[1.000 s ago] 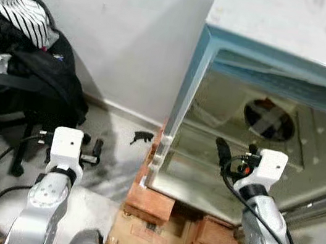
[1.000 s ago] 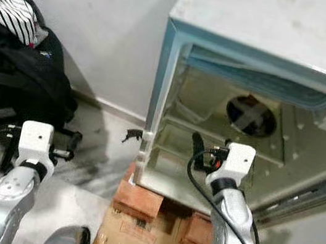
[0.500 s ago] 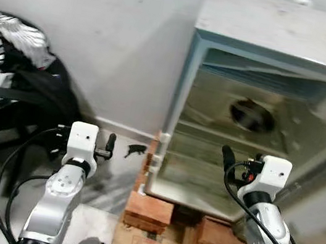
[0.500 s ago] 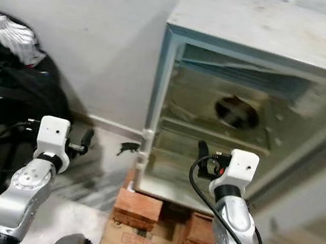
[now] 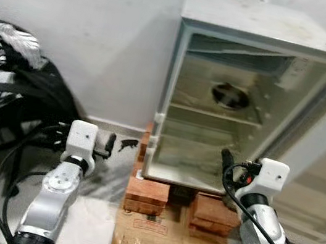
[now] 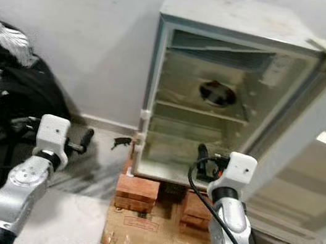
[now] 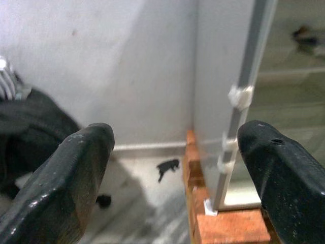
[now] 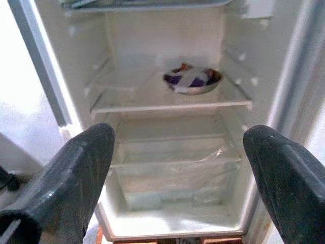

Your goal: Restocking fridge

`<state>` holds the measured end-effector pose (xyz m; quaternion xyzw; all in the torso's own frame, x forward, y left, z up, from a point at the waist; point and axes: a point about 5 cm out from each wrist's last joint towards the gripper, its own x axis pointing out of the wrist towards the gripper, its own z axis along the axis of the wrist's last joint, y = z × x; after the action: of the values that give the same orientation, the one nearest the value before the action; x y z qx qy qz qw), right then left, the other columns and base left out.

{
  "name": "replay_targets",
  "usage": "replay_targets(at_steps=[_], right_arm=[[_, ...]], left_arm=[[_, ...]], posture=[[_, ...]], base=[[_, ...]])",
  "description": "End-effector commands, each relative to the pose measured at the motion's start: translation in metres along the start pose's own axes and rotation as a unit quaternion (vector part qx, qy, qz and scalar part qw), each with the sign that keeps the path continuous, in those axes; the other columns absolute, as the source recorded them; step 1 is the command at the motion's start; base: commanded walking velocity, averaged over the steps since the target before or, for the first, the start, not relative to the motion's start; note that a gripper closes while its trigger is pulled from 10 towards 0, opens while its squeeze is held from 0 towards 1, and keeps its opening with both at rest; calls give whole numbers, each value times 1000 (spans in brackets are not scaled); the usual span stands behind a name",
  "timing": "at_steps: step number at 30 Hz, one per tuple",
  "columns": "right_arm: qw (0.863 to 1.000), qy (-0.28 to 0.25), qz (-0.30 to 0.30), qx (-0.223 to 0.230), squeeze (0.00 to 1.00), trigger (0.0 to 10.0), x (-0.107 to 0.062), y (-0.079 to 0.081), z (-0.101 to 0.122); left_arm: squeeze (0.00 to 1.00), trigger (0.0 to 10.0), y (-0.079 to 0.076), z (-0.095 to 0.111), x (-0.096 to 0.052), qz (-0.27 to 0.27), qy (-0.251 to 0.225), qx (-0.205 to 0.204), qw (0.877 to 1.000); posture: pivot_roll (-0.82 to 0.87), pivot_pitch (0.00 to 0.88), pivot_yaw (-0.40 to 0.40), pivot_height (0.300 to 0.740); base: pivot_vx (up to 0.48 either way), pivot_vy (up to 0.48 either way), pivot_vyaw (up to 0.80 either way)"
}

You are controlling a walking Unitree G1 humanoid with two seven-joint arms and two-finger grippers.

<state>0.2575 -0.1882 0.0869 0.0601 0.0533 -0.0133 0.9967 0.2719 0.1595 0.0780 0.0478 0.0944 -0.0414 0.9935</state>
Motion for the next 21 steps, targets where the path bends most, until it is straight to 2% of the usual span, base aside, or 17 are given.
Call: replay_targets(at_steps=[1,6,13,21], right_arm=[[1000,0,-5,-3,0,10000,1,-2,3],[1000,-1,-7,-8,0,10000,3,-3,4],[1000,-1,0,-10,0,10000,7,-1,5],[1000,14,-5,-17,0,10000,6,-5,1]], left_arm=[[0,10000,-4,4,1,-9,-10,-4,1000],[0,10000,-3,1,1,-8,-2,7,1000],[0,10000,-2,-1,0,-3,0,7,1000],[0,10000,-2,-3,-1,1,7,18,1000]], posture=[[-26,0,-6,740],[-30,1,-5,740],[-28,8,-9,740],[-30,15,-8,740]], base=[[0,-420,0],[0,-420,-384],[0,-443,0],[0,-452,-623]])
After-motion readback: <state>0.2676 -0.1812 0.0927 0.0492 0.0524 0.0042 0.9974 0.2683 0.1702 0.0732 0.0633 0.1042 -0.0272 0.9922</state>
